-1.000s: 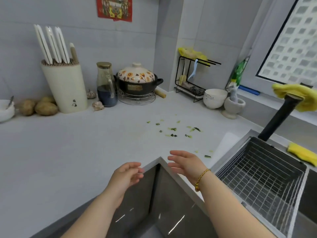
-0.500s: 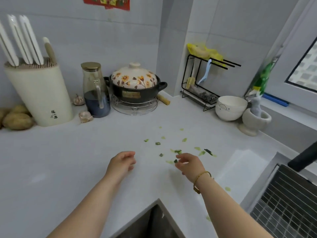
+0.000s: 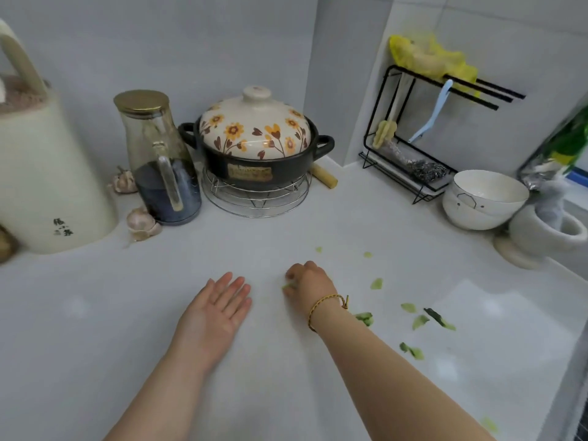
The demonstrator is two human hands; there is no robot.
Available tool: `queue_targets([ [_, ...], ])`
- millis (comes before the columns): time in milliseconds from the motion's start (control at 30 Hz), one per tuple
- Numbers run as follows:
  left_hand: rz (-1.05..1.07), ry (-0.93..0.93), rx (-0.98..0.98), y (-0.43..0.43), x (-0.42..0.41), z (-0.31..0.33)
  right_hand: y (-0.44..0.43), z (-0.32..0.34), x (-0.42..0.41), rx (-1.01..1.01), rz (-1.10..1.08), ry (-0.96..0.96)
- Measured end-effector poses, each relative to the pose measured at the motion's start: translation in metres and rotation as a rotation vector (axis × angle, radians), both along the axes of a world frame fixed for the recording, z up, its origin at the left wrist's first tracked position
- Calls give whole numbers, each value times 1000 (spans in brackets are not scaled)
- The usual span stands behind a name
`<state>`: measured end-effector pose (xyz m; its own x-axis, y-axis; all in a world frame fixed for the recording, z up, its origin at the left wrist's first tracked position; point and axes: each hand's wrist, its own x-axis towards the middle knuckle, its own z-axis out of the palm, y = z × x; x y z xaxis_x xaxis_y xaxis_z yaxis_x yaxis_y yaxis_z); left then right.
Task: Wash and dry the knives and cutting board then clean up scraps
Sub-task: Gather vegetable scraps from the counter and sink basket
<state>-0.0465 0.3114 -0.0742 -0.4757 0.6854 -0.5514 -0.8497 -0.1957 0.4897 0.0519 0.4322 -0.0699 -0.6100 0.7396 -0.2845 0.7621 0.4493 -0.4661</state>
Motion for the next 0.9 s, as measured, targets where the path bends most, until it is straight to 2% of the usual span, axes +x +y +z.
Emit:
queue_targets([
  [400,8,-54,8,27,4,5,7,-4,0,65,76,-27],
  [467,-7,-46,11,33,5,7,12,-4,6,32,-2,90],
  [533,-30,-39,18,39,8,10,24,-1,18,-80,-197,264],
  [600,-56,-24,10,45,11,11,37,1,29,-157,-321,315],
  [700,-144,111,-75,52,18,9,47,0,36,-193,-289,178],
  [900,-339,622,-289,62,24,4,53,-3,29,-142,-225,34],
])
